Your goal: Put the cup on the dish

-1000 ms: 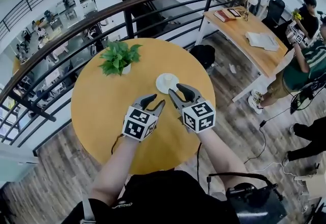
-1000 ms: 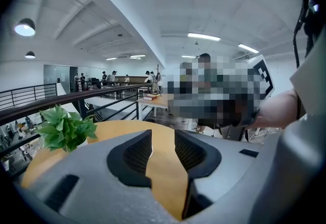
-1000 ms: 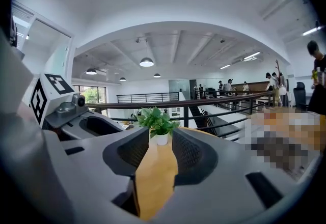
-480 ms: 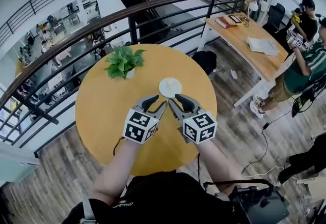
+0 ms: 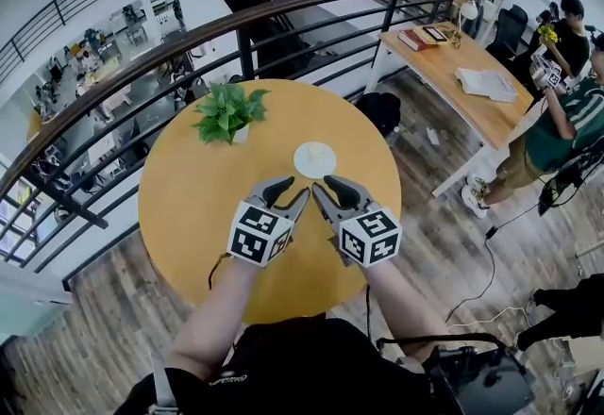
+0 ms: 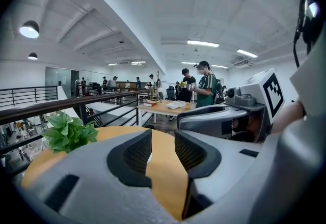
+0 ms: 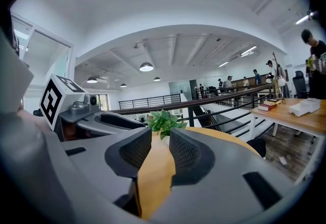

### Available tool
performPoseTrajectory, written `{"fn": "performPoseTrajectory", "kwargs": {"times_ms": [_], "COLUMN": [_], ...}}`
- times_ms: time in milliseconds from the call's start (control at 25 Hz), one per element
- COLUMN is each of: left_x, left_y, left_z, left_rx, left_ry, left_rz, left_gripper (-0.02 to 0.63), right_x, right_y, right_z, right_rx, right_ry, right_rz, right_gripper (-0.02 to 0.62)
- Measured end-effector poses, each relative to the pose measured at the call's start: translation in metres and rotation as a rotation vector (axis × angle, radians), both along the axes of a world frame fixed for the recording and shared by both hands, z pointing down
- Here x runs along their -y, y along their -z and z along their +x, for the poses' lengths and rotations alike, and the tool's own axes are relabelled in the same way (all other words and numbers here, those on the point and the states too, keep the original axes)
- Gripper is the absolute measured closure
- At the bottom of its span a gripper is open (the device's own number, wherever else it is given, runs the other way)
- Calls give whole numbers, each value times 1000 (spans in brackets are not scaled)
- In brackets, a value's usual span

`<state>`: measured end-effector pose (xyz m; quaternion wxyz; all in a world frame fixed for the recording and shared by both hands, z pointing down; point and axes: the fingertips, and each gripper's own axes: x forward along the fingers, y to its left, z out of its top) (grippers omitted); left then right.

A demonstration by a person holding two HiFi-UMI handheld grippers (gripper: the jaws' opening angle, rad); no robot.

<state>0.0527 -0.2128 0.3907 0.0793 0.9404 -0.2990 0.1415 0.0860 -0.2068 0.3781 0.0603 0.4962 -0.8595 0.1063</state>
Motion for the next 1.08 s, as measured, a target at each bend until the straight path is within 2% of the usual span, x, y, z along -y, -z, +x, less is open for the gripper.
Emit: {"fn": "performPoseTrajectory", "kwargs": {"times_ms": [1080], "left_x": [6], "left_y": [-16], "left_z": [0], "left_rx": [6], "left_ry": [11], "left_rz": [-30], "left_gripper": [463], "right_x": [2], "right_y": [-21], "right_z": [1], "right_rx": [-2], "right_ry": [22], "right_rz": [-37], "right_gripper": [497]}}
